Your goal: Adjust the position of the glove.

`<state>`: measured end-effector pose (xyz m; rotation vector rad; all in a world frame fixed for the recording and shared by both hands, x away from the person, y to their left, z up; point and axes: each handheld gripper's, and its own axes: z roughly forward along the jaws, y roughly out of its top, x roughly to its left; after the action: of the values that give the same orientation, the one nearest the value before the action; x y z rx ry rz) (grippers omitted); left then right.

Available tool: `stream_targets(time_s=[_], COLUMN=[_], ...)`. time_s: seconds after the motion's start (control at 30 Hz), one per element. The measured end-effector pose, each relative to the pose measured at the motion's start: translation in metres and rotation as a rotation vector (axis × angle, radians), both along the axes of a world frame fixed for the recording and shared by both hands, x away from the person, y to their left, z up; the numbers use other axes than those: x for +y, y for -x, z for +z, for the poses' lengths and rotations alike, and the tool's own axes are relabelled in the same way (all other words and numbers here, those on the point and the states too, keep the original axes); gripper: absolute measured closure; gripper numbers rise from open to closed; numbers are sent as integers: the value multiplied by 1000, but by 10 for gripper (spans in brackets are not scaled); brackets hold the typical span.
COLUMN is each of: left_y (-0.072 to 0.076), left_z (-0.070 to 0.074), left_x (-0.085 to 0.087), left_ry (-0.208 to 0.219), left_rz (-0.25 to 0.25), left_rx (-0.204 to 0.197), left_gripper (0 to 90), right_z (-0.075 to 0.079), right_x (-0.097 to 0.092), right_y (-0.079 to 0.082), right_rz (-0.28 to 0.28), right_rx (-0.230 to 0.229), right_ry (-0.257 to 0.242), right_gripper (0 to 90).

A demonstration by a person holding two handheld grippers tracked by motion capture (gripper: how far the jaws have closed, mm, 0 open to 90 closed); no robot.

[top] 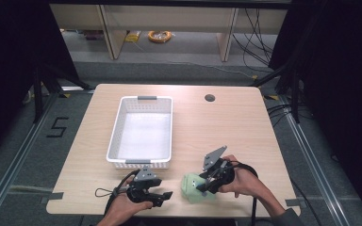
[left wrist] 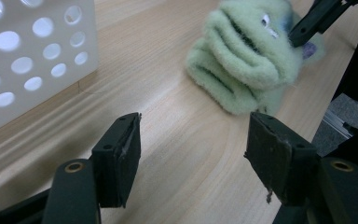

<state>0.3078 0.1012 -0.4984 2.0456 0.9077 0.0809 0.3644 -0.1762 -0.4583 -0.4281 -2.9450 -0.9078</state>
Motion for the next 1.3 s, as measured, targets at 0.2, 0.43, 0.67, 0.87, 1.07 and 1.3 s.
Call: stream_targets(time_s=[0.2,0.43,0.67,0.87,1.07,1.3], left_y=[2,0,-8,-10,-10,-9], left_z=[6,15,22,19,10,6], left_x=[-3,-12,-31,-55,-66,-64], left_ry=[16,42,52,40,-31,-21], left_rz=[-14,-37,-65,-95,-118,-139], left_rx=[-18,-5,1,25,23,10], left_gripper=[351,361,387,423,481,633], right_z=[11,6,-5,-14,-23,-27], right_x=[-17,-44,-54,-49,-50,-49], right_y=[11,32,39,37,35,33], right_rz=[-143,-413,-502,-503,-521,-496], right_rx=[-31,-54,-27,9,55,114], right_ry=[-67,-105,-118,-114,-106,-141], right_gripper=[479,495,525,554,599,768])
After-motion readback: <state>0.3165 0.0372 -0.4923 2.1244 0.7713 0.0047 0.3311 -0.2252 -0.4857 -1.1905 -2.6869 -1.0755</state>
